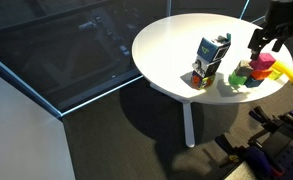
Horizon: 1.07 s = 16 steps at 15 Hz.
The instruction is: Pick up the pink block and put it on the orange block
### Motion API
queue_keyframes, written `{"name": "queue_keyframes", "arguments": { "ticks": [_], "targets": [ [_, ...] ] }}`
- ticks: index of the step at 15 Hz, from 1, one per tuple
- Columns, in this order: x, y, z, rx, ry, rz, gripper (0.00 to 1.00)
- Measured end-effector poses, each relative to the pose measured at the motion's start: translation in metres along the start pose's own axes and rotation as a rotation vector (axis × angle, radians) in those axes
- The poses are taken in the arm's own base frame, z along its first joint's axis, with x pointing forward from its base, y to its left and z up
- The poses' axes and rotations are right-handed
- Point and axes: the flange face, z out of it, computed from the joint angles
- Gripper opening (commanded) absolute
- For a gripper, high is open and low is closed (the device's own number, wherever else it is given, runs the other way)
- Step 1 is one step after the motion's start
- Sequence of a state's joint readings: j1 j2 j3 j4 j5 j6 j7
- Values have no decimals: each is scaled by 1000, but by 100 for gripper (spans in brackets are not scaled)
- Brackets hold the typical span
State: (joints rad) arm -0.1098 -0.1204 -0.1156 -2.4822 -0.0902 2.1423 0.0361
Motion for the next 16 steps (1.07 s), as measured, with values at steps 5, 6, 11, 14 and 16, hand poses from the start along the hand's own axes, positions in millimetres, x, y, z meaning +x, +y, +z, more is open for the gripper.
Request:
{"name": "queue_keyframes", "arguments": {
  "ticks": [5, 6, 11, 14, 16],
  "targets": [
    [-6, -49, -13, -3, 17, -93, 100],
    [-7, -59, -15, 4, 19, -106, 100],
    [-8, -102, -30, 50, 42, -151, 100],
    [-8, -118, -38, 54, 59, -174, 100],
    [-10, -125, -46, 53, 77, -185, 100]
  ]
}}
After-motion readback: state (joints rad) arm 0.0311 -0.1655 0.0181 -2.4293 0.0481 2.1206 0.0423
